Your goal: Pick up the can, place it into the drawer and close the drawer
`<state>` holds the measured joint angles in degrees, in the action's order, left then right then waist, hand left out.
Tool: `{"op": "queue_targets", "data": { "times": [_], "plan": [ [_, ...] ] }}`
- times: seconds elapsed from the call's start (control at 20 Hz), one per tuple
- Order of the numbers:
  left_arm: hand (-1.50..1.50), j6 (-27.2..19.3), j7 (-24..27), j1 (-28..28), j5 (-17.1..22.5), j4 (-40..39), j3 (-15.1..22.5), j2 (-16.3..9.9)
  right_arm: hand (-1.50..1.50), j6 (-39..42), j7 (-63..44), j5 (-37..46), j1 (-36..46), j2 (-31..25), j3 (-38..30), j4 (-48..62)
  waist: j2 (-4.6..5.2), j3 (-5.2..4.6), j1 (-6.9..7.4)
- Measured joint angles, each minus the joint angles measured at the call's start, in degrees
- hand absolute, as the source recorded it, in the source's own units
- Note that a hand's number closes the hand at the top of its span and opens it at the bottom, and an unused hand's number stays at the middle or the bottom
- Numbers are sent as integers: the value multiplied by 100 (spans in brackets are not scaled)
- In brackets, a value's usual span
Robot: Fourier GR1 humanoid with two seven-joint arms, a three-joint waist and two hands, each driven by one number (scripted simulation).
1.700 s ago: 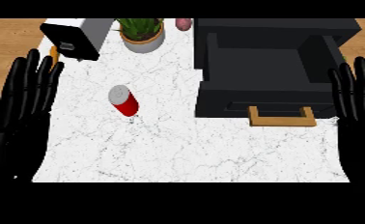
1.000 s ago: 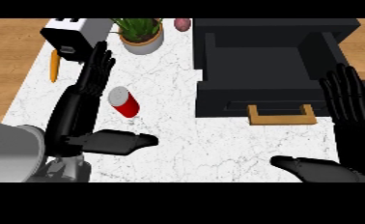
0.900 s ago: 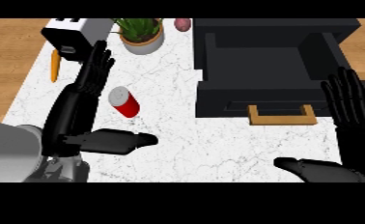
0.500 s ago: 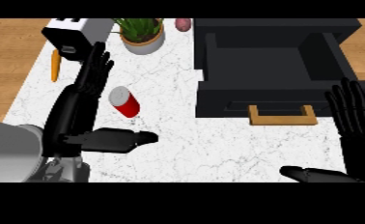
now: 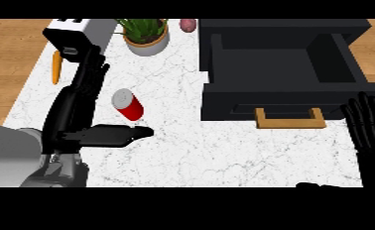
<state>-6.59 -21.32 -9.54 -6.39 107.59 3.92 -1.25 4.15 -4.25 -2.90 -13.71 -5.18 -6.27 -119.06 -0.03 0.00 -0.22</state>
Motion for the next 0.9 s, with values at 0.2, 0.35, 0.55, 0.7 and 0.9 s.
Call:
{"op": "queue_targets", "data": {
  "times": [0.2, 0.35, 0.55, 0.7, 0.9],
  "plan": [
    [-150, -56, 262, -33, -38, -330, 1, 50, -150, 47, 133, 42, -11, 76, -53, 86, 1, -1, 1],
    [-150, -47, 429, -101, -11, -617, -76, 57, -150, 150, 109, 42, -210, 103, -61, -77, 1, -1, -6],
    [-150, -110, 872, -196, 30, -1196, -140, 89, -150, 284, 117, -103, -170, 32, -291, -34, 2, -1, -8],
    [-150, -133, 1103, -264, 52, -1507, -216, 80, -150, 229, 81, 82, -148, 160, -149, -65, 3, -1, -4],
    [-150, -136, 1557, -248, 143, -1999, -349, 55, -150, 329, 196, 35, -167, 146, -288, 48, 3, -1, -5]
  ]
}}
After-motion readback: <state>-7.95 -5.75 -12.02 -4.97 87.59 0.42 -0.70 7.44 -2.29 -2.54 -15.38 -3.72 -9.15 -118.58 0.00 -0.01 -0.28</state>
